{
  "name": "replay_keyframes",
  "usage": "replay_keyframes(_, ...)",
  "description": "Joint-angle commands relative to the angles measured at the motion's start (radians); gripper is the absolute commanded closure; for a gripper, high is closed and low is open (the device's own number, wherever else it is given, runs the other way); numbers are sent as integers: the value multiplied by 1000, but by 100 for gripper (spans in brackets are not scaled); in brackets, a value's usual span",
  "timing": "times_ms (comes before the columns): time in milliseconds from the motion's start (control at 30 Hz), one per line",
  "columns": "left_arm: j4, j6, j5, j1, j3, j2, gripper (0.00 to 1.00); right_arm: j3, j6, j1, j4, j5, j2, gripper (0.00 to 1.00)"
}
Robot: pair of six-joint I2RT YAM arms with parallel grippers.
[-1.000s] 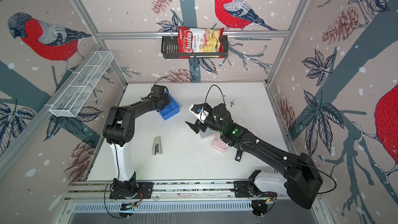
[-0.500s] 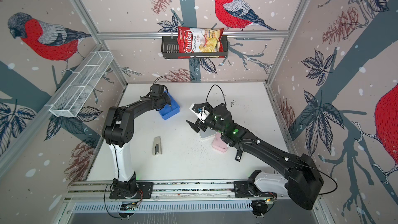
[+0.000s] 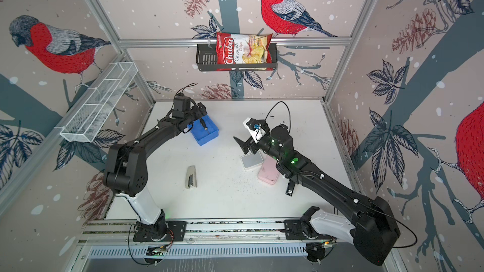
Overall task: Put the screwdriver in the bin
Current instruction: Place the screwdriver in the bin, then reset both arms
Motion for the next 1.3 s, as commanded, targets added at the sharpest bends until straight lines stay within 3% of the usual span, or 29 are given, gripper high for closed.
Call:
replay_keyframes(0, 161, 162, 47, -3, -86, -84, 1, -31, 75, -47, 93, -5, -30, 1)
replay_keyframes(333, 482, 472, -2, -3, -454, -386, 1, -217, 190, -346, 249, 111, -139, 1)
replay_keyframes(700, 761, 564, -122, 16, -820, -566, 3, -413, 229, -676, 327, 198, -173, 1)
replay_keyframes(1000, 962, 596, -265, 31, -1066, -571, 2, -550, 272, -721, 542, 213, -45, 1)
replay_keyframes(1267, 1295, 625, -198, 99, -1167, -417, 2, -590, 309, -722, 786, 193, 146, 1)
